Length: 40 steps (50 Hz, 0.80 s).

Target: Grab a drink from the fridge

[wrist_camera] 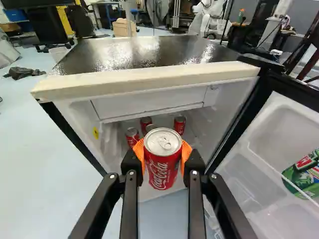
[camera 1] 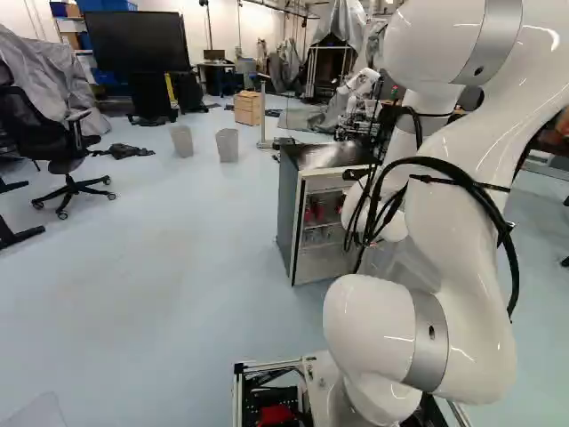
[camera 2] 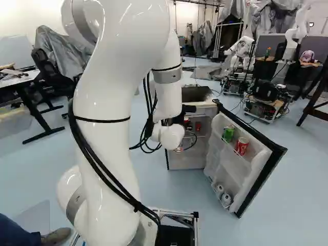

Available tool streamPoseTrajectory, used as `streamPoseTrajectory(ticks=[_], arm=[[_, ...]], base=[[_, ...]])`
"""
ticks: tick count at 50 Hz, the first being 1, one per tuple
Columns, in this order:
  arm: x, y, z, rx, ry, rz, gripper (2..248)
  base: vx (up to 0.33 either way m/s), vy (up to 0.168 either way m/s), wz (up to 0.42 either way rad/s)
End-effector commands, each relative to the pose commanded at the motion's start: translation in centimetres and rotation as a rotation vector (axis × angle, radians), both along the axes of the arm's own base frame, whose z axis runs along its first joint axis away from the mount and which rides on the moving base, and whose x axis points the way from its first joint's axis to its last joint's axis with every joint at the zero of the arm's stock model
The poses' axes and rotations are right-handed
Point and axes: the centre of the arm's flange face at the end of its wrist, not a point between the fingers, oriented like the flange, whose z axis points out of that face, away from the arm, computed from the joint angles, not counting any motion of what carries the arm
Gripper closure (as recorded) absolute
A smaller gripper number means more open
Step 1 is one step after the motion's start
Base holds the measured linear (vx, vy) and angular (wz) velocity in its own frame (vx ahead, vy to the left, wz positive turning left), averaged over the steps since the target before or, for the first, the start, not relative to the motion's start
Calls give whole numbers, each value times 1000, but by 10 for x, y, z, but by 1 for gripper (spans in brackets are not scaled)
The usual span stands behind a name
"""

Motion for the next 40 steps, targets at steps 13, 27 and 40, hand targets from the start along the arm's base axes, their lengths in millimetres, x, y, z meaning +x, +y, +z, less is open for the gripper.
streamPoseTrajectory(ticks=[13, 27, 40], arm=[[-3, 1, 14, -13, -26, 0, 158], [-5, 2, 29, -27, -55, 0, 158], [-7, 3, 43, -40, -82, 0, 158]], base=[[0, 0, 0], [0, 0, 0], [0, 0, 0]])
